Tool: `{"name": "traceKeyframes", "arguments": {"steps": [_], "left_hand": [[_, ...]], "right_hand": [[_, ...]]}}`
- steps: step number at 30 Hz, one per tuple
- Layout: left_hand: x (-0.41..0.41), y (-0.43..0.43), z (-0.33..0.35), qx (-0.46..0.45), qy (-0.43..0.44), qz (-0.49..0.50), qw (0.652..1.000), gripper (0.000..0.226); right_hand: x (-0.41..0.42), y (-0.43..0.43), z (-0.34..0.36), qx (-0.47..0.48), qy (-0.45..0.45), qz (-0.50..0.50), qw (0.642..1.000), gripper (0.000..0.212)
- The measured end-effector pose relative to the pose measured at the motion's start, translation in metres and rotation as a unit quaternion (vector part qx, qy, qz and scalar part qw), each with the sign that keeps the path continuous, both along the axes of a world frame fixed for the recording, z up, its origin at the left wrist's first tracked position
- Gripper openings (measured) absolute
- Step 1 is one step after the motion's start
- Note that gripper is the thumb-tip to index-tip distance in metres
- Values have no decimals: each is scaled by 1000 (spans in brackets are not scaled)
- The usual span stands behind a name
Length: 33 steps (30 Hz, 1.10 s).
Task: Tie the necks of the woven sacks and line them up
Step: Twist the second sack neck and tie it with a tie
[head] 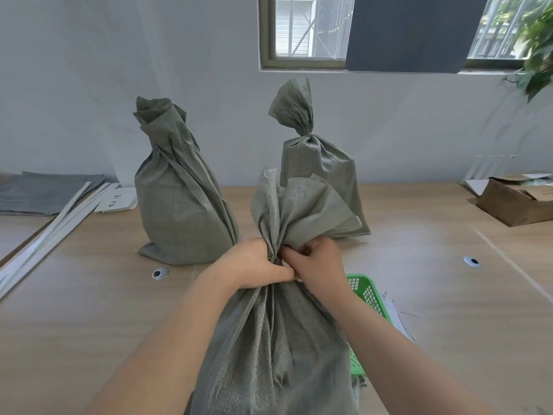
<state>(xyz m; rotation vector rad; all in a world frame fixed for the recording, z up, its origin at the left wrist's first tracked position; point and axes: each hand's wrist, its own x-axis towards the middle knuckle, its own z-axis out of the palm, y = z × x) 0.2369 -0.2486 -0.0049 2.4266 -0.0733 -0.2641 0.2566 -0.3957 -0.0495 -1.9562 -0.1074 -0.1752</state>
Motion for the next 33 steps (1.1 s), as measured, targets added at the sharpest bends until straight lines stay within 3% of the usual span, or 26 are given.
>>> {"name": "traceKeyframes", "arguments": {"steps": [7,12,18,21,23,26,29,33], "left_hand": [[-1,16,10,-187,133,31,973,14],[0,27,2,-228,127,21,965,21],[0,27,-2,-304,182,48,934,16],[-3,26,-7,-307,198,56,929,23],[-3,26,-11,-296,186,72,934,29],[-2,25,-13,-306,175,104,930,23],[-1,22,-13,-318,176,129,923,11],[-1,17,-10,-302,187,129,926,4]], "right_hand": [[5,3,-4,-25,-1,19,999,30],[5,5,-9,-8,2,46,999,39],[-1,-2,-9,63,34,168,983,29],[-6,-7,-6,106,51,208,971,37],[-7,-8,-6,138,63,218,964,31],[-9,-12,-6,162,67,214,961,30],[-13,-15,-10,127,35,222,966,31],[-21,-11,-12,4,-65,205,977,30]]}}
